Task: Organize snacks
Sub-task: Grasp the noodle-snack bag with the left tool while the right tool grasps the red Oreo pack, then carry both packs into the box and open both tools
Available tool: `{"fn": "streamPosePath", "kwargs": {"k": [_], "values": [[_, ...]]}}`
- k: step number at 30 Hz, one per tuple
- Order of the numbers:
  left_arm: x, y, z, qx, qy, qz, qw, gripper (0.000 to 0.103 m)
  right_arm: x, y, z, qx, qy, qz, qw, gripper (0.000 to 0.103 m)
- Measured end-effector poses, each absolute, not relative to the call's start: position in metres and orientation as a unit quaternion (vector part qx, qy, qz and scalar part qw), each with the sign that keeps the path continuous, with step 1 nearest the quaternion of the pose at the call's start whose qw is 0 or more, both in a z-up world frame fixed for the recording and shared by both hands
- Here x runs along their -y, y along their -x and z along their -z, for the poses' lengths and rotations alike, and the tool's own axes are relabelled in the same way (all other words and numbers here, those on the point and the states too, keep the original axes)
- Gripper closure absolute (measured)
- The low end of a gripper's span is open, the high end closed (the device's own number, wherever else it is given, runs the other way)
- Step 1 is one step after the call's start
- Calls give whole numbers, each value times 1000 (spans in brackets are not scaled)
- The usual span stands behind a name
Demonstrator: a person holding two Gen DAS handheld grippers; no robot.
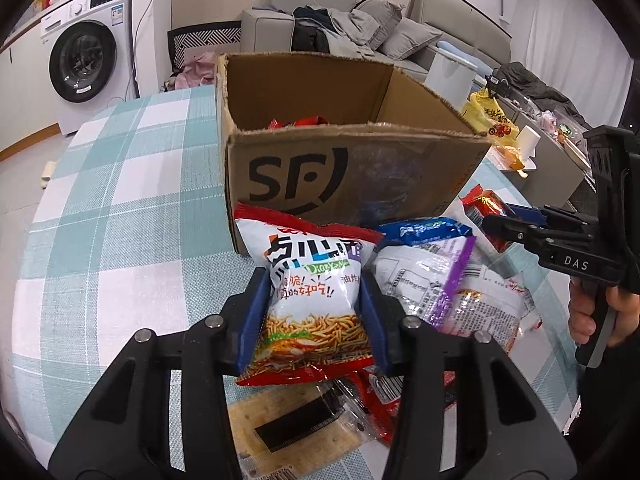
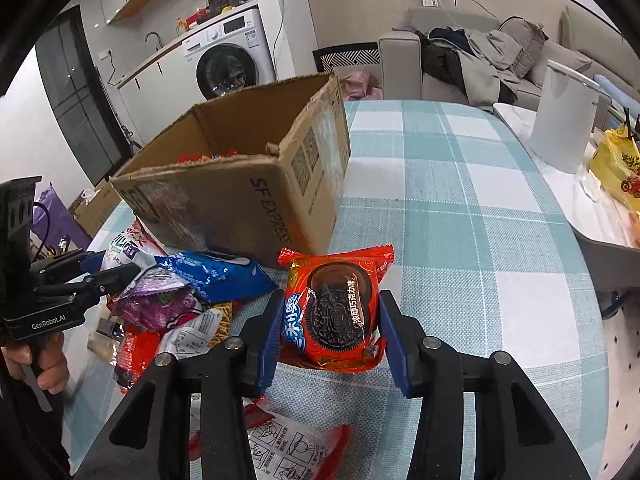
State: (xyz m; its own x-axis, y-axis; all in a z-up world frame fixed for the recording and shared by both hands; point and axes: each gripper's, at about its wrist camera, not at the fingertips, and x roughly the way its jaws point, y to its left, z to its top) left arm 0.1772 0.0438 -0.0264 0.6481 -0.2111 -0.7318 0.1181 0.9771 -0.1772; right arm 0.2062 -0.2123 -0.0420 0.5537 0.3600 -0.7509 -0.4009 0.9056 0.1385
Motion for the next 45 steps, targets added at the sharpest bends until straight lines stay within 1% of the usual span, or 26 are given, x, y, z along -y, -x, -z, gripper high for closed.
{"fn": "streamPosePath", "kwargs": {"k": [19, 27, 45], "values": [[-38, -141, -32, -349, 60, 91, 931, 62, 213, -188, 5, -377, 14, -231, 897, 57], [-38, -134, -48, -335, 66, 84, 936, 62, 215, -184, -8, -358, -1, -239, 902, 57], [-31, -147, -82, -298, 58, 69, 950, 62, 191, -187, -34, -320, -26, -271, 908, 57]]}}
